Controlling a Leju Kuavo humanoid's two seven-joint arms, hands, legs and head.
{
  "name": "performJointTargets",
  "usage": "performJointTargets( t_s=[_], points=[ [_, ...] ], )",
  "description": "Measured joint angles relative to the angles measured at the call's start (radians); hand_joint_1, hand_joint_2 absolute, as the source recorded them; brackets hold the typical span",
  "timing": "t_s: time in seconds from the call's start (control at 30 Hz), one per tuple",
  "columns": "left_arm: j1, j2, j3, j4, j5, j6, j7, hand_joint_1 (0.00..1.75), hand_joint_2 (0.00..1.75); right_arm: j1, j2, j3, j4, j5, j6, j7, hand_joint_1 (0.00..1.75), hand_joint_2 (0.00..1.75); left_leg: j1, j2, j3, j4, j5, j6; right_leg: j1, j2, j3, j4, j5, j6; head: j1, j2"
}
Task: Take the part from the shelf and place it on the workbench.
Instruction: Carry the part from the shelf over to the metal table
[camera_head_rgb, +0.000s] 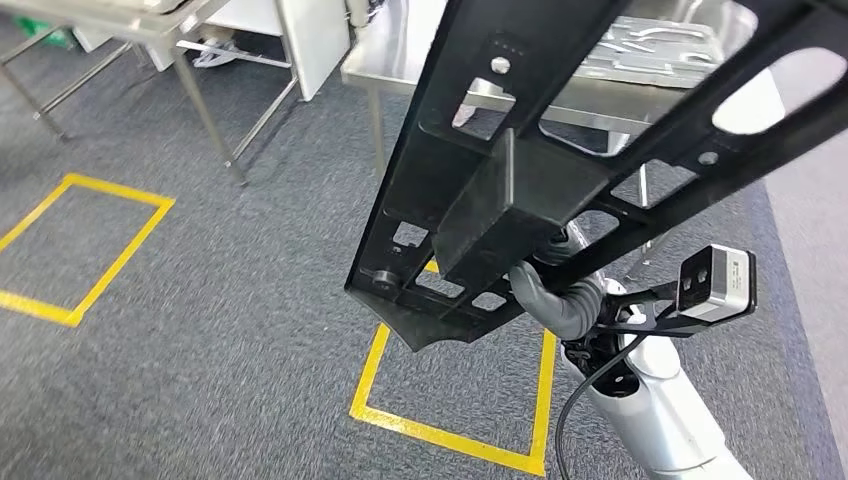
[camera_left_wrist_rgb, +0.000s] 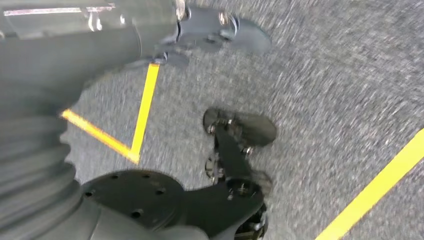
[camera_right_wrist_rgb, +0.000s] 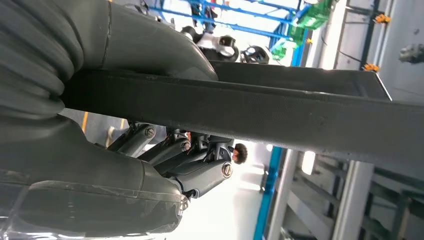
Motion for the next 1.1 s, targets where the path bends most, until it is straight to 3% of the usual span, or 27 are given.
performJointTargets(
  t_s=[0.03, 0.1, 0.17, 0.23, 0.27, 0.3, 0.33, 0.37, 0.4, 0.47, 0.53, 0.6, 0.63, 0.7, 0.77, 0.8, 0.83, 0.87, 0.9, 0.97, 1.03, 1.1],
  points=[
    [0.000, 0.000, 0.000, 0.000, -0.001, 0.000, 0.000, 0.00, 1.75, 0.001, 0.000, -0.001, 0.000, 0.001, 0.003, -0.003, 1.75, 1.75, -0.002, 0.008, 0.003, -0.001, -0.003, -0.006, 0.004, 0.000, 0.001, -0.007, -0.003, -0.005, 0.000, 0.000],
    [-0.001, 0.000, -0.001, 0.000, -0.003, 0.000, 0.000, 0.00, 1.75, 0.006, -0.002, -0.005, 0.000, 0.001, 0.010, -0.010, 1.75, 1.75, -0.002, 0.021, 0.007, -0.002, -0.008, -0.018, 0.003, 0.021, -0.001, -0.007, -0.001, -0.014, -0.001, 0.000],
    [-0.002, 0.000, -0.001, 0.000, -0.005, 0.000, 0.000, 0.00, 1.75, 0.008, -0.003, -0.009, 0.001, 0.001, 0.015, -0.016, 1.75, 1.75, 0.001, -0.008, -0.004, 0.032, -0.035, -0.027, -0.002, 0.041, 0.002, -0.011, 0.001, -0.025, -0.003, 0.000],
    [0.000, 0.000, -0.002, 0.000, -0.005, 0.000, 0.000, 0.00, 1.75, 0.009, -0.003, -0.011, 0.003, 0.001, 0.018, -0.018, 1.75, 1.75, 0.004, -0.055, -0.056, 0.146, -0.096, -0.030, -0.003, 0.061, 0.003, -0.014, 0.002, -0.034, -0.008, 0.000],
    [0.002, 0.000, -0.002, 0.000, -0.005, 0.000, 0.001, 0.00, 1.75, 0.012, -0.002, -0.011, 0.004, 0.001, 0.020, -0.019, 1.75, 1.75, 0.004, -0.067, -0.093, 0.219, -0.126, -0.030, -0.001, 0.072, 0.003, -0.013, 0.001, -0.037, -0.009, 0.000],
    [0.004, 0.000, -0.002, 0.000, -0.005, 0.000, 0.002, 0.00, 1.75, 0.015, -0.002, -0.011, 0.006, 0.001, 0.022, -0.019, 1.75, 1.75, 0.004, -0.072, -0.123, 0.274, -0.141, -0.030, 0.001, 0.085, 0.004, -0.013, 0.001, -0.038, -0.010, 0.000],
    [0.005, 0.000, -0.002, 0.000, -0.005, 0.000, 0.002, 0.00, 1.75, 0.018, -0.002, -0.011, 0.008, 0.001, 0.024, -0.019, 1.75, 1.75, 0.003, -0.075, -0.139, 0.297, -0.135, -0.028, 0.003, 0.099, 0.005, -0.012, 0.000, -0.039, -0.010, 0.000],
    [0.005, 0.000, -0.002, 0.000, -0.005, 0.000, 0.002, 0.00, 1.75, 0.020, -0.002, -0.011, 0.009, 0.001, 0.026, -0.019, 1.75, 1.75, 0.003, -0.077, -0.136, 0.278, -0.109, -0.025, 0.004, 0.113, 0.007, -0.011, 0.000, -0.039, -0.010, 0.000],
    [0.005, 0.000, -0.002, 0.000, -0.005, -0.003, 0.002, 0.00, 1.75, 0.021, -0.002, -0.011, 0.010, 0.002, 0.028, -0.019, 1.75, 1.75, 0.003, -0.084, -0.117, 0.223, -0.068, -0.021, 0.005, 0.127, 0.009, -0.010, -0.002, -0.039, -0.010, 0.000],
    [0.006, 0.002, -0.002, 0.000, -0.006, -0.012, 0.002, 0.00, 1.75, 0.021, -0.002, -0.011, 0.010, 0.010, 0.030, -0.019, 1.75, 1.75, 0.004, -0.122, -0.063, 0.085, -0.001, -0.009, 0.006, 0.152, 0.011, -0.006, -0.005, -0.035, -0.009, 0.000],
    [0.006, 0.005, -0.002, 0.000, -0.009, -0.023, 0.002, 0.00, 1.75, 0.025, -0.001, -0.011, 0.010, 0.025, 0.030, -0.019, 1.75, 1.75, 0.002, -0.150, -0.035, 0.019, 0.016, 0.000, 0.003, 0.171, 0.006, -0.003, -0.006, -0.025, -0.010, 0.000],
    [0.004, 0.006, -0.003, 0.000, -0.010, -0.031, 0.002, 0.00, 1.75, 0.029, 0.001, -0.013, 0.010, 0.035, 0.028, -0.018, 1.75, 1.75, 0.000, -0.142, -0.030, 0.012, 0.015, 0.006, -0.001, 0.183, 0.002, -0.005, -0.004, -0.012, -0.011, 0.000],
    [0.002, 0.006, -0.004, 0.000, -0.011, -0.035, 0.002, 0.00, 1.75, 0.030, 0.001, -0.015, 0.010, 0.037, 0.027, -0.018, 1.75, 1.75, 0.002, -0.136, -0.027, 0.006, 0.017, 0.012, 0.000, 0.174, 0.000, 0.000, -0.007, -0.006, -0.011, 0.000],
    [0.000, 0.007, -0.006, 0.000, -0.011, -0.040, 0.000, 0.00, 1.75, 0.028, 0.000, -0.019, 0.010, 0.040, 0.027, -0.018, 1.75, 1.75, 0.007, -0.123, -0.020, -0.005, 0.020, 0.023, 0.002, 0.126, -0.029, 0.058, -0.041, 0.004, -0.007, 0.000],
    [0.002, 0.008, -0.008, 0.000, -0.013, -0.045, -0.004, 0.00, 1.75, 0.026, 0.000, -0.023, 0.011, 0.041, 0.027, -0.017, 1.75, 1.75, 0.006, -0.111, -0.016, -0.007, 0.016, 0.028, -0.003, 0.082, -0.096, 0.188, -0.098, 0.012, -0.002, 0.000],
    [0.004, 0.009, -0.009, 0.000, -0.014, -0.048, -0.005, 0.00, 1.75, 0.026, 0.000, -0.023, 0.012, 0.042, 0.027, -0.017, 1.75, 1.75, 0.005, -0.105, -0.015, -0.006, 0.013, 0.027, -0.006, 0.075, -0.130, 0.249, -0.116, 0.016, -0.002, 0.000],
    [0.005, 0.009, -0.010, 0.000, -0.015, -0.050, -0.006, 0.00, 1.75, 0.026, 0.001, -0.024, 0.013, 0.042, 0.027, -0.017, 1.75, 1.75, 0.005, -0.100, -0.012, -0.006, 0.010, 0.026, -0.010, 0.072, -0.148, 0.279, -0.116, 0.018, -0.002, 0.000],
    [0.006, 0.009, -0.011, 0.000, -0.015, -0.052, -0.007, 0.00, 1.75, 0.026, 0.001, -0.024, 0.014, 0.043, 0.027, -0.016, 1.75, 1.75, 0.006, -0.095, -0.007, -0.006, 0.006, 0.023, -0.013, 0.070, -0.146, 0.268, -0.096, 0.020, -0.002, 0.000],
    [0.006, 0.009, -0.012, 0.000, -0.015, -0.052, -0.008, 0.00, 1.75, 0.026, 0.000, -0.025, 0.014, 0.043, 0.027, -0.016, 1.75, 1.75, 0.006, -0.092, 0.000, -0.006, 0.002, 0.021, -0.015, 0.068, -0.122, 0.218, -0.061, 0.020, -0.002, 0.000],
    [0.005, 0.009, -0.015, 0.000, -0.016, -0.054, -0.009, 0.00, 1.75, 0.025, 0.000, -0.028, 0.014, 0.044, 0.027, -0.016, 1.75, 1.75, 0.004, -0.087, 0.014, -0.005, -0.010, 0.012, -0.014, 0.059, -0.050, 0.075, 0.001, 0.016, -0.002, 0.000],
    [0.003, 0.009, -0.018, 0.000, -0.017, -0.054, -0.009, 0.00, 1.75, 0.024, 0.001, -0.029, 0.015, 0.044, 0.027, -0.016, 1.75, 1.75, 0.002, -0.083, 0.021, -0.007, -0.020, 0.000, -0.008, 0.055, -0.012, 0.001, 0.011, 0.005, -0.003, 0.000],
    [0.001, 0.009, -0.019, 0.000, -0.017, -0.054, -0.010, 0.00, 1.75, 0.025, 0.000, -0.030, 0.016, 0.044, 0.028, -0.016, 1.75, 1.75, 0.001, -0.080, 0.029, -0.013, -0.027, -0.013, -0.004, 0.058, -0.006, -0.005, -0.002, -0.007, -0.003, 0.000]
  ],
)
